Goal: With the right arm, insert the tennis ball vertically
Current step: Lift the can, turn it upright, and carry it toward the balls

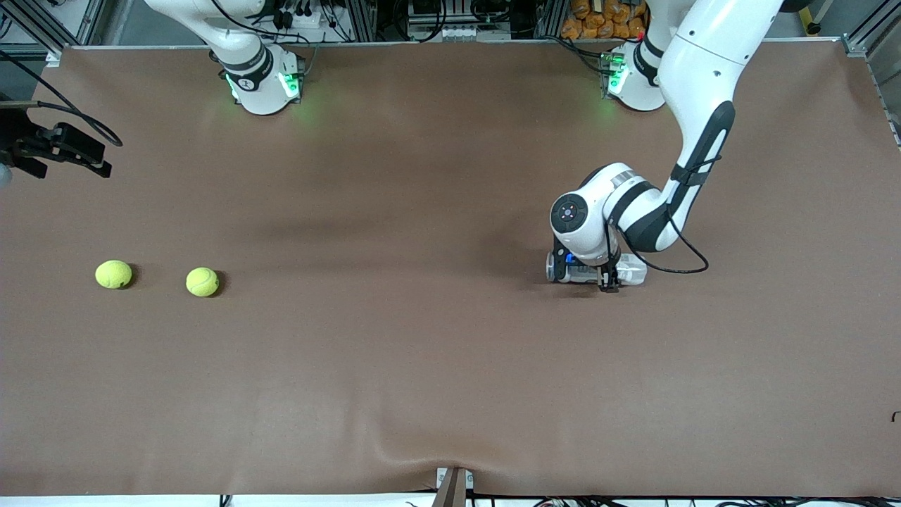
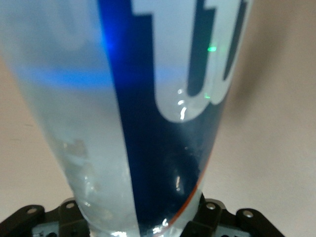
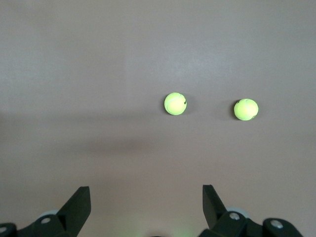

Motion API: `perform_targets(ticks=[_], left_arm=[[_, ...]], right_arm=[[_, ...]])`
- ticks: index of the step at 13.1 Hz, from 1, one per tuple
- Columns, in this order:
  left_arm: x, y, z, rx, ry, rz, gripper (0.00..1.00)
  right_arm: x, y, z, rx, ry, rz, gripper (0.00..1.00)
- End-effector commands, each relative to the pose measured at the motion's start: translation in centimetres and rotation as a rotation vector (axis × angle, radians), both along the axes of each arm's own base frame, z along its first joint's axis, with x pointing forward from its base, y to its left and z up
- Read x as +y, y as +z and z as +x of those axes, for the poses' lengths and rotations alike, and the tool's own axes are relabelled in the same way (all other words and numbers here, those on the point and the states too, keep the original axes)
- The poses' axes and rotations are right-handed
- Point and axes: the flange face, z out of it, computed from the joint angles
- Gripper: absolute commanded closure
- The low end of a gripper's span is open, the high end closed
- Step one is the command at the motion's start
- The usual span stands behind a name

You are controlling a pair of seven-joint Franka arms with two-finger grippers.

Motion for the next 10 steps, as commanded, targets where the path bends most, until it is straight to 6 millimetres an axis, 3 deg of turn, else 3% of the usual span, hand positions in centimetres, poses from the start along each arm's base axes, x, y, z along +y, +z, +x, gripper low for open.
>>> perform_targets(ticks=[1,6,7,10], left_arm=[[-5.4,3.3,0.1,-0.057,0.045,-0.104,0.30],[-18.0,10.8,-1.7,-0.152,0.204,-0.363,0.30],[-19.7,12.1,-2.1,-0.156,0.235,-0.410,0.30],[-22.1,14.8,-1.9,-0.191,0.331,-0.572,0.27]], right_arm=[[-0.3,0.4,-0.6,-0.003,-0.007,0.015,0.00],[-0.3,0.4,-0.6,0.000,-0.007,0.015,0.00],[-0.3,0.5,-0.7,-0.003,-0.007,0.015,0.00],[-0.3,0.4,-0.6,0.000,-0.005,0.015,0.00]])
